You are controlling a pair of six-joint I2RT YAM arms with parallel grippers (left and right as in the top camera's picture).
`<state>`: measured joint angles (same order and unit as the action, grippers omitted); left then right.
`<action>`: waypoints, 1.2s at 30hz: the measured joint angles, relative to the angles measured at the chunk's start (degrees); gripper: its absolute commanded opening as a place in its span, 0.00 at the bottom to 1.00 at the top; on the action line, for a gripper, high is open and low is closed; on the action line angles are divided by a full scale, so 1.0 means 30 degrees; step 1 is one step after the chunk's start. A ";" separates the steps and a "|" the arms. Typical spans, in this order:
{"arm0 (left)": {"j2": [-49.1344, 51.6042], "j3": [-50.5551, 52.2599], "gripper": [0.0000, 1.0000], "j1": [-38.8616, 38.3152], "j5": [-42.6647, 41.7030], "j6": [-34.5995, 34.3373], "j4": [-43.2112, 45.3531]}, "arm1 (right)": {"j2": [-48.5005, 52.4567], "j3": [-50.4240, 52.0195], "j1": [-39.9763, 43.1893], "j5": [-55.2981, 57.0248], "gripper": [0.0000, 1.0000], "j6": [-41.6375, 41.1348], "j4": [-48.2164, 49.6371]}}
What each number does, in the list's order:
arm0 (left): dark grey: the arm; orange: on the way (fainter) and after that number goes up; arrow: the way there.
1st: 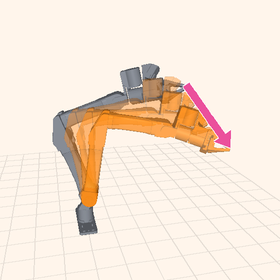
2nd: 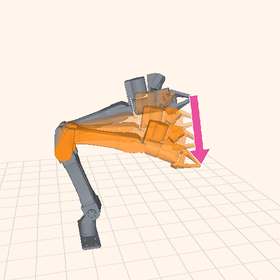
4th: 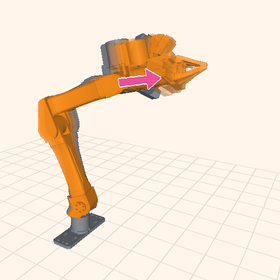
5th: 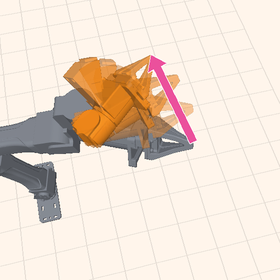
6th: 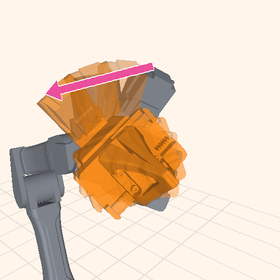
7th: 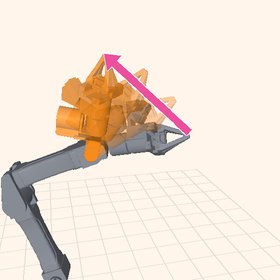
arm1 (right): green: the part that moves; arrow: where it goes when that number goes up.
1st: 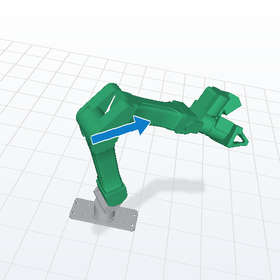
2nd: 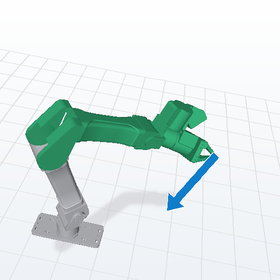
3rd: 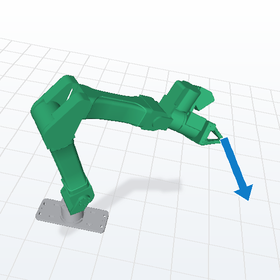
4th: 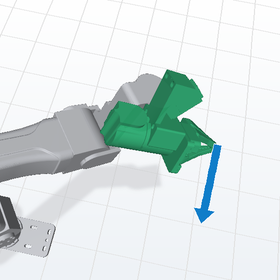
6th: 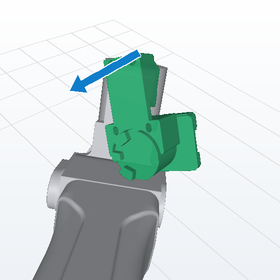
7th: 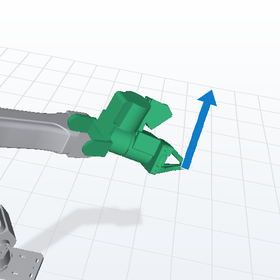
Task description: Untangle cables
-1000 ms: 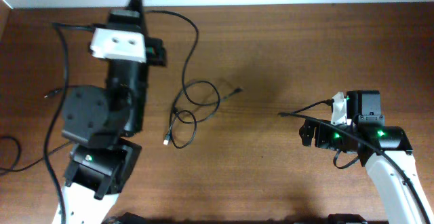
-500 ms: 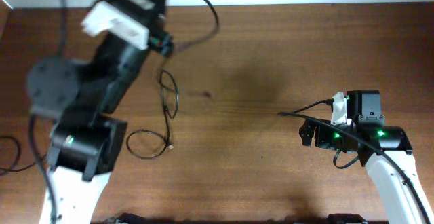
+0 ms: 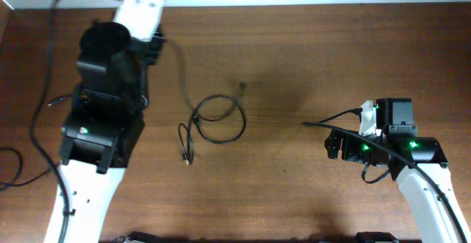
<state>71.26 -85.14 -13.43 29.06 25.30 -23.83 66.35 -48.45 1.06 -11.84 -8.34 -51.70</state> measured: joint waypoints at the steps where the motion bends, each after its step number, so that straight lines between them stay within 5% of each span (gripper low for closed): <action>1: 0.0000 0.0000 0.00 0.0372 0.1217 0.0663 -0.0313 | 0.0000 0.0000 0.0000 -0.0029 0.99 -0.0007 0.0015; 7: 0.0000 0.0000 0.00 0.1566 0.5464 0.4051 -0.0852 | 0.0000 0.0000 0.0000 -0.0036 0.99 0.0000 0.0015; 13: -0.0022 -0.0080 0.00 0.0780 0.4940 0.4663 -0.3082 | 0.0000 0.0000 0.0000 -0.0044 0.99 0.0000 0.0255; 19: -0.0022 -0.0087 0.00 -0.1348 -0.1712 -0.0160 -0.6717 | 0.0000 0.0000 0.0000 -0.0066 0.99 0.0000 0.0386; 28: -0.0022 -0.0087 0.00 -0.1348 -1.2080 -0.7628 -0.7031 | 0.0000 0.0000 0.0000 -0.0109 0.99 0.0000 0.0386; 36: -0.0022 -0.0597 0.00 -0.1348 -1.5482 -1.0535 -0.6805 | 0.0000 0.0000 0.0000 -0.0189 0.99 0.0000 0.0393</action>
<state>71.20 -86.94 -17.47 -17.39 -6.31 -44.25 66.35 -48.45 1.06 -12.40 -8.34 -50.52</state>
